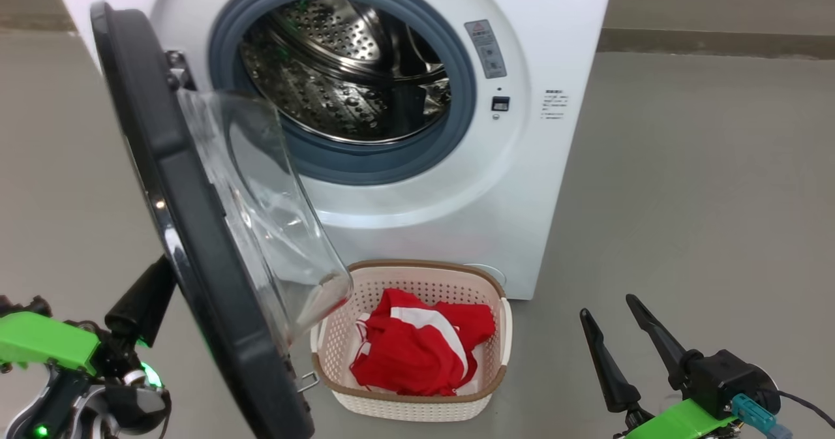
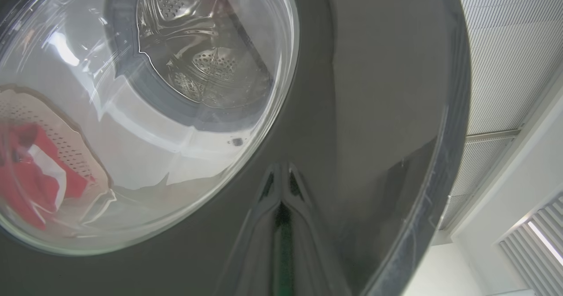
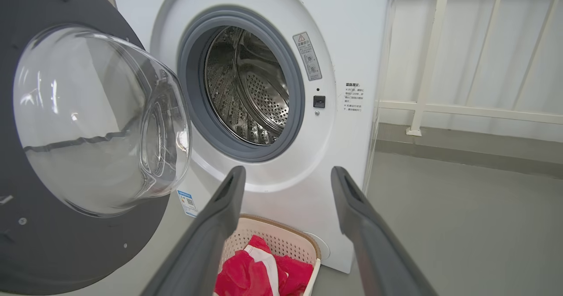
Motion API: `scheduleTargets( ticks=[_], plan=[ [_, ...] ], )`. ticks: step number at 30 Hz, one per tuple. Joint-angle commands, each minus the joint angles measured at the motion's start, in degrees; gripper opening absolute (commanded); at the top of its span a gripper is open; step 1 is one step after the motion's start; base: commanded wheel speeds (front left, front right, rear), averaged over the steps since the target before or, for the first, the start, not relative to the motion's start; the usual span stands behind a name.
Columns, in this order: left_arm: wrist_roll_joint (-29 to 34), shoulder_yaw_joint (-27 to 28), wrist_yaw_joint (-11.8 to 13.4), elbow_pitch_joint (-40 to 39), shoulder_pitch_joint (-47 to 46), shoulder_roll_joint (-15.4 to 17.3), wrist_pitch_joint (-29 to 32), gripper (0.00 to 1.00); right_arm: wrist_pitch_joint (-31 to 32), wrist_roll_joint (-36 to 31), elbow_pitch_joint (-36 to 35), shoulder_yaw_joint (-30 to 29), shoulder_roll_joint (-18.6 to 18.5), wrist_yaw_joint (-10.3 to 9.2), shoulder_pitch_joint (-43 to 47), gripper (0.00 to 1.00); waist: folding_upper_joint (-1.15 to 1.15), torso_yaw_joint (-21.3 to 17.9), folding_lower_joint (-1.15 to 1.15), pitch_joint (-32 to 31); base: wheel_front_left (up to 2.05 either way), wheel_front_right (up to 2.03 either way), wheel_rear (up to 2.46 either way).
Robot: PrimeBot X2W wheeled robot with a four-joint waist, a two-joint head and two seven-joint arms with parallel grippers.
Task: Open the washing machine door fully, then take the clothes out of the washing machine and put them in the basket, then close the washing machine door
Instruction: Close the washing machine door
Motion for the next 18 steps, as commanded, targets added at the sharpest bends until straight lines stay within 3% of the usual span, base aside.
scheduleTargets(
  ticks=[1,18],
  plan=[
    [-0.8,0.7,-0.9,-1.9,-0.8,0.7,0.2,0.00,-0.4,0.1,-1.3,1.5,-0.8,0.28,-2.4,1.00,0.00,-0.9,0.00,0.1,0.00,0.00,0.00],
    [-3.5,-2.9,-3.6,1.7,-1.9,0.7,-2.6,0.00,-0.4,0.2,-1.4,1.7,-1.6,0.28,-2.7,1.00,0.00,-6.1,0.00,0.7,0.00,0.00,0.00]
  ],
)
